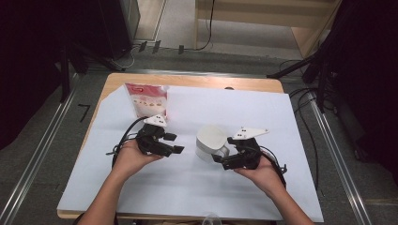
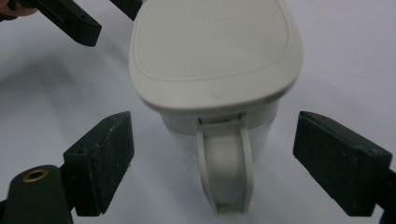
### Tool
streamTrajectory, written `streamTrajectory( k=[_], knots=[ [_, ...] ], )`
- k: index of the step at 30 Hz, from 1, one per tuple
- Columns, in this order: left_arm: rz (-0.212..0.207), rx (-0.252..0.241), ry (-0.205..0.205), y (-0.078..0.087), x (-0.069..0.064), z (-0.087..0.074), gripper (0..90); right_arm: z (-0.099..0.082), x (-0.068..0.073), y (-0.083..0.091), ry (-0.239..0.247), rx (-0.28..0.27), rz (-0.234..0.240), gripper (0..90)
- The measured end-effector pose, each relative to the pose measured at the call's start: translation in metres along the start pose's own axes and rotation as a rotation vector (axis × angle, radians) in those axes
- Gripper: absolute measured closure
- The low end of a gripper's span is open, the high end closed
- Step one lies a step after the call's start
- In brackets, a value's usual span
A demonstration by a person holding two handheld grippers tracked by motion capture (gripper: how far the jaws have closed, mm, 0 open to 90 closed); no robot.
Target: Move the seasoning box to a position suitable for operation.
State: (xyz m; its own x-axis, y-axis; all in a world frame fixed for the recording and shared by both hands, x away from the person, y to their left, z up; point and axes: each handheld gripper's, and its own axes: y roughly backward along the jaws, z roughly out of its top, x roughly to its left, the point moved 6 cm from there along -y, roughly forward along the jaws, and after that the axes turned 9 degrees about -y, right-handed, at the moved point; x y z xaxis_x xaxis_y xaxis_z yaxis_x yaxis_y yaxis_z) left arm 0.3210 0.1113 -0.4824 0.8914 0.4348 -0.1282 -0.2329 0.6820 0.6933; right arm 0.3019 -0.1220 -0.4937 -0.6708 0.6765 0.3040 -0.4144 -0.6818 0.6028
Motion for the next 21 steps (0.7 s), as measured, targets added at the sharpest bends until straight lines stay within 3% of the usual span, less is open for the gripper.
streamTrajectory(
  k=[7, 10, 11, 12, 13, 14, 15, 16, 17, 18, 20, 21],
  knots=[
    [0.003, 0.001, 0.004, 0.000, 0.001, 0.000, 38.7, -0.008, -0.002, 0.022, -0.016, -0.012, 0.004, 13.4],
    [0.001, 0.005, 0.002, -0.002, 0.001, 0.001, 42.5, -0.010, -0.004, 0.030, -0.011, -0.019, 0.005, 14.2],
    [0.005, 0.014, 0.000, -0.003, 0.001, 0.002, 44.0, -0.011, -0.003, 0.034, -0.002, -0.016, 0.034, 21.8],
    [-0.001, 0.019, 0.001, -0.003, 0.001, 0.002, 44.0, -0.011, -0.003, 0.034, -0.002, -0.016, 0.034, 21.8],
    [-0.009, 0.013, 0.006, -0.004, 0.001, 0.003, 47.6, -0.011, -0.003, 0.034, 0.001, -0.016, 0.036, 27.8],
    [-0.006, 0.009, 0.008, -0.004, 0.001, 0.004, 55.2, -0.012, -0.002, 0.034, 0.004, -0.006, 0.045, 40.0],
    [-0.004, 0.024, 0.002, -0.003, 0.002, 0.004, 63.3, -0.012, 0.000, 0.035, 0.014, -0.003, 0.052, 43.4],
    [-0.007, 0.025, 0.006, -0.003, 0.002, 0.005, 63.3, -0.012, 0.000, 0.035, 0.014, -0.003, 0.052, 43.4],
    [-0.004, 0.015, 0.000, -0.002, 0.003, 0.010, 75.2, -0.011, 0.002, 0.035, 0.033, -0.003, 0.050, 51.3],
    [-0.004, 0.015, 0.000, -0.002, 0.003, 0.010, 78.6, -0.011, 0.002, 0.035, 0.033, -0.003, 0.050, 51.3],
    [-0.059, 0.006, -0.007, -0.001, -0.001, 0.018, 83.9, -0.011, 0.004, 0.037, 0.038, -0.001, 0.068, 59.6],
    [-0.061, 0.017, -0.015, -0.002, -0.002, 0.021, 86.6, -0.010, 0.005, 0.038, 0.040, -0.003, 0.067, 62.8]
  ],
)
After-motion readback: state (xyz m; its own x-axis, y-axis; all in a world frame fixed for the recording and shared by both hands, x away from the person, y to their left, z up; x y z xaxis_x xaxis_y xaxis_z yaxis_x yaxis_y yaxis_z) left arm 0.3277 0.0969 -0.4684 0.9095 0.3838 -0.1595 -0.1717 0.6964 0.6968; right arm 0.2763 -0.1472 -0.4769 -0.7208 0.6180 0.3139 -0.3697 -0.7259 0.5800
